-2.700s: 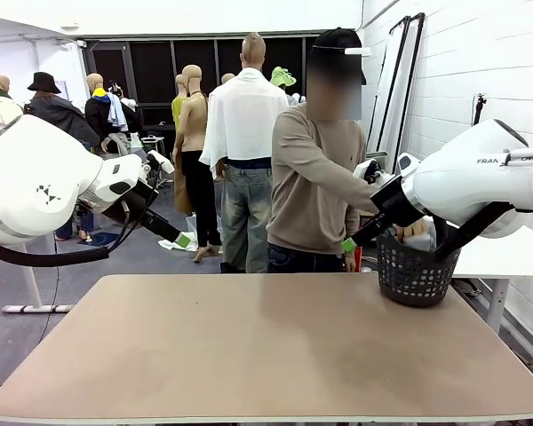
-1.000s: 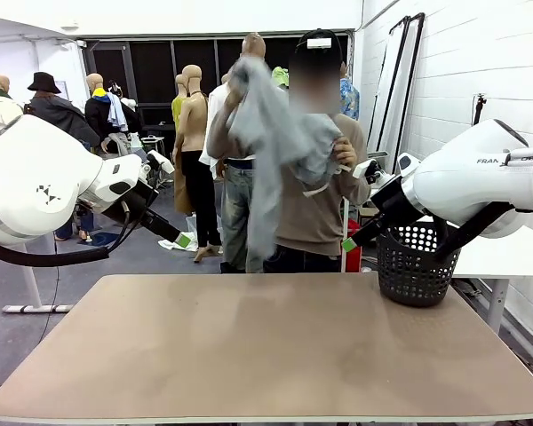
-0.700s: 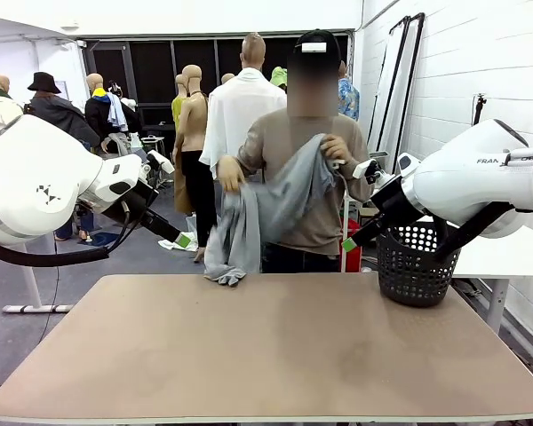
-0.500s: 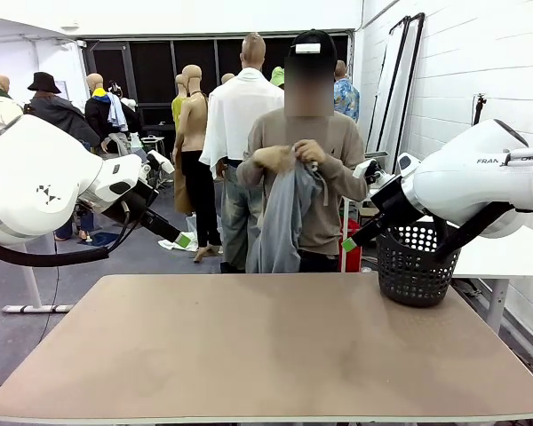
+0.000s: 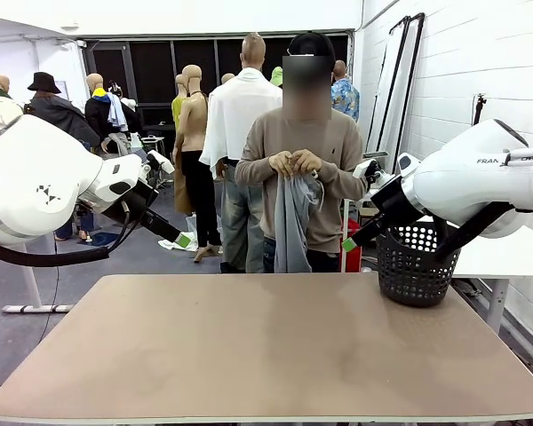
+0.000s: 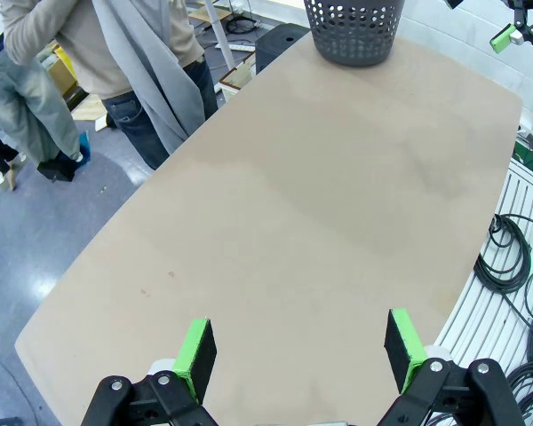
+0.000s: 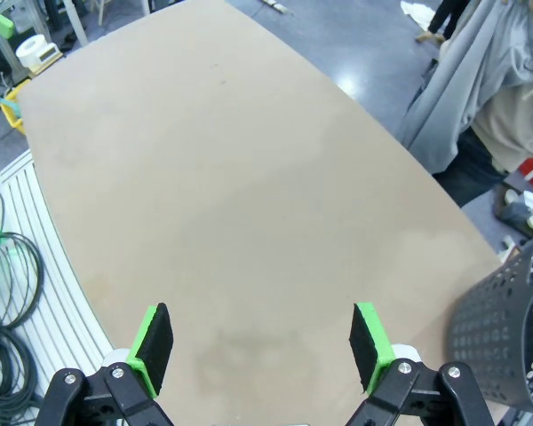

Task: Fold the training pants.
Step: Grab both ends of the Training pants handed by a person.

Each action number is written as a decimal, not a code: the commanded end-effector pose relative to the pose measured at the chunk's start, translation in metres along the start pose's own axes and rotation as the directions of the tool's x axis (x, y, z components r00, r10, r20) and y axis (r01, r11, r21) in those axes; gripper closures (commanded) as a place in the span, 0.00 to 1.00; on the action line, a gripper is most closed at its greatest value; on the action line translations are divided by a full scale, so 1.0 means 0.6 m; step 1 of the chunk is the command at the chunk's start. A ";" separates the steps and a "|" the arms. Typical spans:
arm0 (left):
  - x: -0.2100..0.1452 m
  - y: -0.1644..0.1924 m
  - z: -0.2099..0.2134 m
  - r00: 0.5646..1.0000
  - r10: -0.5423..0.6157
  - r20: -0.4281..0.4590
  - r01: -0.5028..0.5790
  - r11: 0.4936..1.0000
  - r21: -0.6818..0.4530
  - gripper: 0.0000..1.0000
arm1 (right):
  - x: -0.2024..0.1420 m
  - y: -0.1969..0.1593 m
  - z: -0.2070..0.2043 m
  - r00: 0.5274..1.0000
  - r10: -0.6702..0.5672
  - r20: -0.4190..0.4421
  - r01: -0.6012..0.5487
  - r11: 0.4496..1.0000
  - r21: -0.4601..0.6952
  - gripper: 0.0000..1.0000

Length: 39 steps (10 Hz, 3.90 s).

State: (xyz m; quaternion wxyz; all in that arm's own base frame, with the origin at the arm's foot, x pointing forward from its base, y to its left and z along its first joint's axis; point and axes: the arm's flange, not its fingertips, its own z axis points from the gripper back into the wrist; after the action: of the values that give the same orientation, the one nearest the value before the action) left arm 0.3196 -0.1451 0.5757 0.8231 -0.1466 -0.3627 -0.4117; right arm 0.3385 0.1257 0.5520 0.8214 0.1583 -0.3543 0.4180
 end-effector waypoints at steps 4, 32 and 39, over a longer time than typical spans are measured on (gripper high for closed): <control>-0.002 0.001 0.000 1.000 -0.004 -0.005 0.004 1.000 -0.004 0.00 | 0.000 -0.001 -0.001 1.000 -0.004 0.003 0.004 1.000 0.005 0.00; -0.002 0.001 0.000 1.000 -0.004 -0.005 0.004 1.000 -0.004 0.00 | 0.000 -0.001 -0.001 1.000 -0.004 0.003 0.004 1.000 0.005 0.00; -0.002 0.001 0.000 1.000 -0.004 -0.005 0.004 1.000 -0.004 0.00 | 0.000 -0.001 -0.001 1.000 -0.004 0.003 0.004 1.000 0.005 0.00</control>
State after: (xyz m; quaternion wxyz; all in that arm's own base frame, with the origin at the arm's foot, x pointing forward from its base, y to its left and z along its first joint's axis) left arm 0.3196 -0.1451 0.5757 0.8231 -0.1466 -0.3627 -0.4117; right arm 0.3385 0.1257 0.5520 0.8214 0.1583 -0.3543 0.4180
